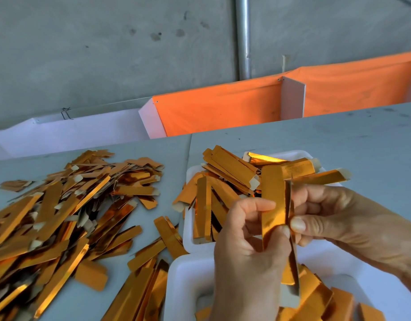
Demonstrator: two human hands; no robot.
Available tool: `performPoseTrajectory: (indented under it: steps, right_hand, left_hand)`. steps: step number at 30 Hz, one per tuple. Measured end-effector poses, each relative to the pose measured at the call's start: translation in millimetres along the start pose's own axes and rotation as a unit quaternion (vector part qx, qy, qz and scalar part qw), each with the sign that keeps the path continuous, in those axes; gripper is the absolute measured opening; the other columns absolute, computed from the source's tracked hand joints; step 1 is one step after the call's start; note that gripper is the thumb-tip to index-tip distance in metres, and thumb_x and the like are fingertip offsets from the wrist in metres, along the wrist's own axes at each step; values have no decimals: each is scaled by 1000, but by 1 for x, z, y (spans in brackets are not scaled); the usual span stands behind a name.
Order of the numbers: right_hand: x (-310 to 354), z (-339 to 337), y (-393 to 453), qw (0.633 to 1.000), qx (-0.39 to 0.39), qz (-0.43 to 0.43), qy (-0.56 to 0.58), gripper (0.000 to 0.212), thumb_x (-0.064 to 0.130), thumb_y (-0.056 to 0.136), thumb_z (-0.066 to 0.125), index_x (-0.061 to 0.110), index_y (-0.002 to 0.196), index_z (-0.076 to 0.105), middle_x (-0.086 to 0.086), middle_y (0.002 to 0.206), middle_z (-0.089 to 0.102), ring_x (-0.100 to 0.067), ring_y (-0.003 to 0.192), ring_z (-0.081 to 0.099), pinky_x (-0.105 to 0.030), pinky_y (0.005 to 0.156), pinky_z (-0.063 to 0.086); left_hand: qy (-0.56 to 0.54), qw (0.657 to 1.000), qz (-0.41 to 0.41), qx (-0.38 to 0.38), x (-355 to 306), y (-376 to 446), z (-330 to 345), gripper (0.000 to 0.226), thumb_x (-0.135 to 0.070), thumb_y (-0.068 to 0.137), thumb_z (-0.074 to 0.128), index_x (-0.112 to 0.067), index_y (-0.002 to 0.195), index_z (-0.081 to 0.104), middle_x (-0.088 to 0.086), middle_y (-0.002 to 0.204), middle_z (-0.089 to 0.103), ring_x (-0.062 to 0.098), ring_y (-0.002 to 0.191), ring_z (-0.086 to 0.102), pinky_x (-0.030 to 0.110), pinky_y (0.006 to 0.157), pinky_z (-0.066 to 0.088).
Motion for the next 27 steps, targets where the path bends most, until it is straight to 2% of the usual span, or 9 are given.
performPoseTrajectory:
  steps: [3,5,9,11,14,20,23,25,27]
  right_hand:
    - [2,-1,1,1000,-15,-12,-8,46,42,58,88,9,85,71,-11,76,70,-15,68,66,-22,63,53]
    - [2,-2,0,1000,-23,-13,-6,50,43,56,89,8,87,71,-11,77,69,-17,68,65,-23,63,53]
    - [2,-1,0,1000,-18,-5,-7,49,43,56,89,9,87,72,-10,76,69,-17,67,65,-25,64,55]
    - [1,0,1,1000,-20,4,5,47,43,55,89,11,85,72,-9,74,69,-16,66,66,-25,64,55]
    - [-2,-1,2,999,-38,16,15,48,45,50,90,14,82,73,-7,72,68,-15,64,65,-25,62,54]
    - [3,2,0,999,-31,28,-18,43,43,55,88,17,86,72,-9,76,71,-17,68,68,-23,63,55]
    - [5,4,-1,999,-28,34,-20,27,33,67,85,17,86,72,-12,77,72,-17,68,69,-23,63,55]
    - [7,4,-1,998,-38,34,-33,15,23,72,80,19,84,72,-11,76,72,-18,69,69,-22,62,55]
    - [9,3,-2,996,-62,27,-55,18,21,67,75,21,84,69,-10,78,72,-21,71,70,-22,62,55]
  left_hand:
    - [-6,1000,-2,-1,2,0,-1,22,-22,70,71,-36,86,64,-10,77,68,6,73,63,18,67,51]
    - [12,1000,4,0,2,1,-1,17,-20,76,75,-33,82,66,-10,73,66,6,70,61,17,63,49]
    - [54,997,38,-27,1,1,-2,10,-28,75,73,-33,82,69,-9,75,66,10,72,62,21,65,51]
    - [77,996,51,-14,0,1,-3,13,-27,78,70,-37,86,70,-12,82,66,6,78,63,18,68,51]
    - [90,995,16,37,2,1,-5,31,-9,84,69,-39,93,71,-10,95,69,3,89,66,16,75,52]
    - [139,990,1,21,0,0,-5,23,-13,79,74,-36,83,69,-10,84,65,3,74,63,15,63,51]
    - [143,989,-5,26,-2,1,-4,24,-17,79,72,-39,83,64,-7,82,62,2,66,59,11,55,45]
    - [145,989,-12,32,-2,1,-3,26,-15,80,71,-40,84,63,-5,83,62,2,65,58,11,55,44]
    - [158,987,-6,28,-1,1,-4,30,-13,81,69,-41,88,62,-7,88,63,4,72,60,15,61,49]
Point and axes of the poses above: each hand's wrist, its own y-axis towards the middle knuckle, its own z-axis out of the palm, x = y × z, the point moved 3 cm from there along y, towards the middle knuckle
